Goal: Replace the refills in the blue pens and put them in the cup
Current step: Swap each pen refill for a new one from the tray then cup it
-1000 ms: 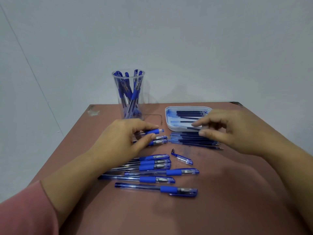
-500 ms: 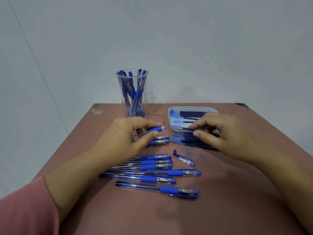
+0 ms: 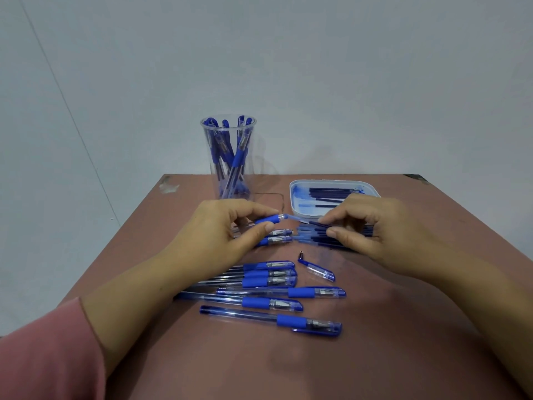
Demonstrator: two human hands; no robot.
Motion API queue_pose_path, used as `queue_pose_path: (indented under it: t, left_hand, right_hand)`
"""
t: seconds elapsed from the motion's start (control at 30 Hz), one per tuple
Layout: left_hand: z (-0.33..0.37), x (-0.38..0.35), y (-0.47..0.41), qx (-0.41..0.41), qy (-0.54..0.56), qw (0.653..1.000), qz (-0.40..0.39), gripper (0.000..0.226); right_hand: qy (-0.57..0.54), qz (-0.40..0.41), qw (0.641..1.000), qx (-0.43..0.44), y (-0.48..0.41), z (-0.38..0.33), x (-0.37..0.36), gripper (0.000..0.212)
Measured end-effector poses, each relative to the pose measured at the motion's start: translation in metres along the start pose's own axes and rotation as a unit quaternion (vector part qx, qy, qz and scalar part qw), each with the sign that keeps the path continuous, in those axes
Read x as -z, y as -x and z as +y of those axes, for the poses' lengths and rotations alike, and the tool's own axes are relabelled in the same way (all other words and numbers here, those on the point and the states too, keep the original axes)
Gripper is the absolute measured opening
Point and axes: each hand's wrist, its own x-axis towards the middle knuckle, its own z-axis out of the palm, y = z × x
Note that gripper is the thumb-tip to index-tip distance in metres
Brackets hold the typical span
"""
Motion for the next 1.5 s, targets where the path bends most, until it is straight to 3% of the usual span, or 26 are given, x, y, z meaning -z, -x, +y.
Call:
queue_pose_path:
  t: [0.1,0.27,0.37,0.53,0.73,0.9,1.07,1.23,1.5]
  left_hand:
    - [0.001,0.004,0.000,-0.047,-0.073,0.996,-0.016,0.027]
    - [0.007,0.002,0.002,-0.086,-0.083,0.992,-0.033,0.033]
    - [0.005,0.004,0.001,-0.072,-0.091,0.993,-0.020,0.031]
    - [0.005,0.002,0.002,-0.070,-0.088,0.994,-0.010,0.029]
    - [0.003,0.001,0.002,-0.063,-0.081,0.995,-0.011,0.030]
    - [0.004,0.001,0.001,-0.060,-0.082,0.995,-0.006,0.029]
    - [0.002,0.001,0.002,-0.062,-0.083,0.995,-0.011,0.030]
    - [0.003,0.002,0.002,-0.061,-0.074,0.995,-0.003,0.032]
    - [-0.003,0.004,0.000,-0.053,-0.080,0.995,-0.002,0.028]
  right_hand:
    - [0.049,0.005,0.998,0.026,-0.002,0.003,-0.001,0.018]
    - [0.052,-0.013,0.997,0.054,-0.005,0.000,-0.010,0.024]
    - [0.059,-0.006,0.998,0.030,-0.004,-0.001,-0.006,0.033]
    - [0.042,0.028,0.999,0.012,-0.004,-0.004,-0.010,0.015]
    - [0.008,0.009,1.000,0.006,-0.004,-0.010,-0.012,0.031]
    - [-0.016,0.041,0.999,-0.030,-0.001,-0.009,-0.010,0.014]
    - [-0.026,0.001,1.000,-0.012,-0.004,-0.015,-0.016,0.022]
    - [-0.064,0.034,0.996,-0.051,-0.003,-0.013,-0.014,0.021]
    - [-0.004,-0.032,0.999,-0.041,-0.007,-0.003,-0.020,0.025]
